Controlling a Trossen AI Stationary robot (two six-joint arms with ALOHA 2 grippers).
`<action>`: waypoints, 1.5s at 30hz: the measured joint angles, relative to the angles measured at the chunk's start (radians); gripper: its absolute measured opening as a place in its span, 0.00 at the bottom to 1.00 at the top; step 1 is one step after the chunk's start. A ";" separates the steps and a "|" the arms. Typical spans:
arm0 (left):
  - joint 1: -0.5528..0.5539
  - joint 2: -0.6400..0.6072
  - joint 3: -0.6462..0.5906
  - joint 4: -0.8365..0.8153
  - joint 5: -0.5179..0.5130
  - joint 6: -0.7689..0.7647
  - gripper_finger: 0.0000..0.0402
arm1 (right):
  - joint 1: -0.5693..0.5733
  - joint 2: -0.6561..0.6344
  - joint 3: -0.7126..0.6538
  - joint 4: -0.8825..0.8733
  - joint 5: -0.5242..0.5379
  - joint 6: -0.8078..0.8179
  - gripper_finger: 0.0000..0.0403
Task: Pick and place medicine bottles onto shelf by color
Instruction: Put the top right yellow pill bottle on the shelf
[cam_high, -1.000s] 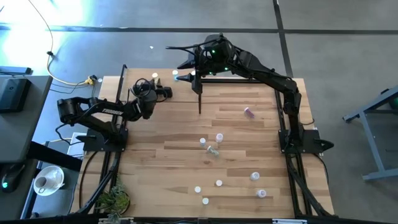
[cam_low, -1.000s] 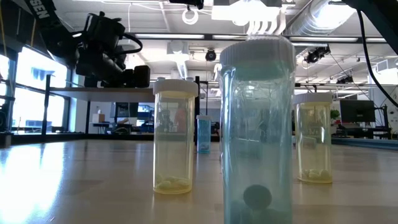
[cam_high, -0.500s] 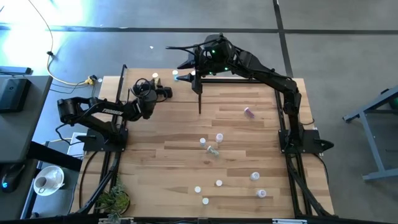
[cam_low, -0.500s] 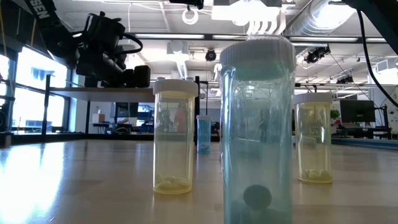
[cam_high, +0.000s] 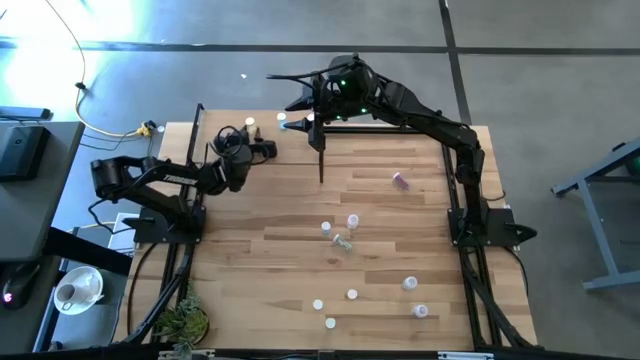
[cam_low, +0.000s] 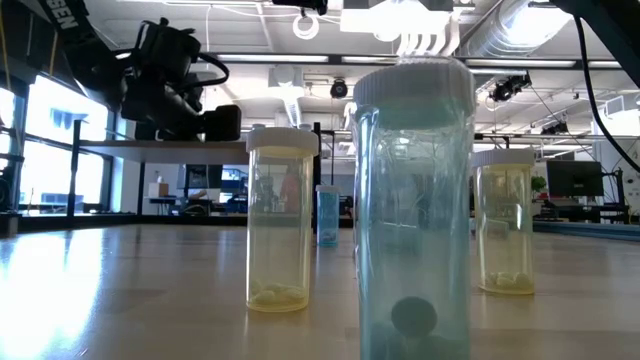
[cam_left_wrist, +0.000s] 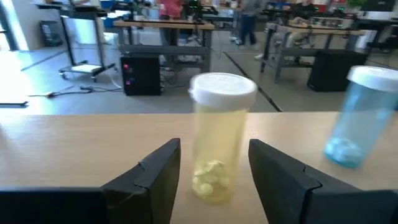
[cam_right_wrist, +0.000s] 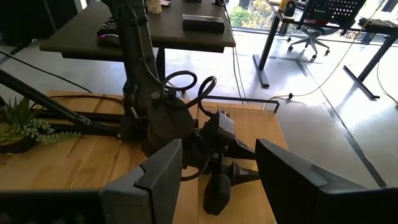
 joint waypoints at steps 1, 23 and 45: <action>-0.006 -0.006 -0.001 -0.006 0.005 0.000 0.45 | 0.000 0.000 0.000 0.000 0.000 0.000 0.48; -0.075 -0.020 0.000 -0.040 -0.049 0.052 0.44 | 0.000 0.000 0.000 -0.009 0.000 0.011 0.48; -0.186 -0.030 0.000 -0.057 -0.085 0.053 0.44 | 0.000 0.000 0.000 -0.009 0.000 0.011 0.48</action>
